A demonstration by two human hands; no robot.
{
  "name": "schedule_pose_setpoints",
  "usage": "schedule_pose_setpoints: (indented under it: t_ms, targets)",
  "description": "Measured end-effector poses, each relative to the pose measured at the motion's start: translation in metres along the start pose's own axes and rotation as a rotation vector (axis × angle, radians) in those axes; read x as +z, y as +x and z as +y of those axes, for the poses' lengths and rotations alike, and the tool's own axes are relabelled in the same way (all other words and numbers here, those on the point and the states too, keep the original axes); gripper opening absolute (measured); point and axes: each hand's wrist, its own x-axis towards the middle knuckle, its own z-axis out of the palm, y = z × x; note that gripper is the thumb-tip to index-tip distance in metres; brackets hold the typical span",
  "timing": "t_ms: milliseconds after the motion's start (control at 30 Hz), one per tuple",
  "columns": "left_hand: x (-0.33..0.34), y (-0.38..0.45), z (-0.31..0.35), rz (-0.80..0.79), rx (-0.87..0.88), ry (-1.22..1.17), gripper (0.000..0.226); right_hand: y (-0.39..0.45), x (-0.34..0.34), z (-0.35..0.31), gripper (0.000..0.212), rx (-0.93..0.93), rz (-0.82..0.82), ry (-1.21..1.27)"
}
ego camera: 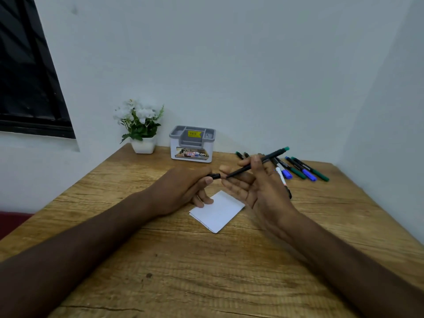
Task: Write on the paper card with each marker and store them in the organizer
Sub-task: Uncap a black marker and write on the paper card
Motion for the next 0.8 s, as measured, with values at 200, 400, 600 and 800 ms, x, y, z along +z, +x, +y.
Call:
schedule_pose_setpoints:
  t_ms: [200,400,600,800]
  targets:
    - [0.000,-0.001,0.006,0.012,0.043,-0.025,0.029,0.011,-0.012,-0.007,0.043,-0.172,0.104,-0.135]
    - [-0.011,-0.007,0.000,-0.104,0.077,-0.119,0.026,0.010,-0.015,-0.007,0.044,-0.236,0.183,-0.145]
    - [-0.013,-0.008,-0.005,-0.125,0.034,-0.099,0.046,-0.003,-0.012,-0.004,0.023,-0.073,0.155,-0.113]
    - [-0.003,-0.009,-0.012,-0.105,0.041,-0.047,0.055,-0.015,-0.003,0.005,0.017,0.042,0.002,-0.302]
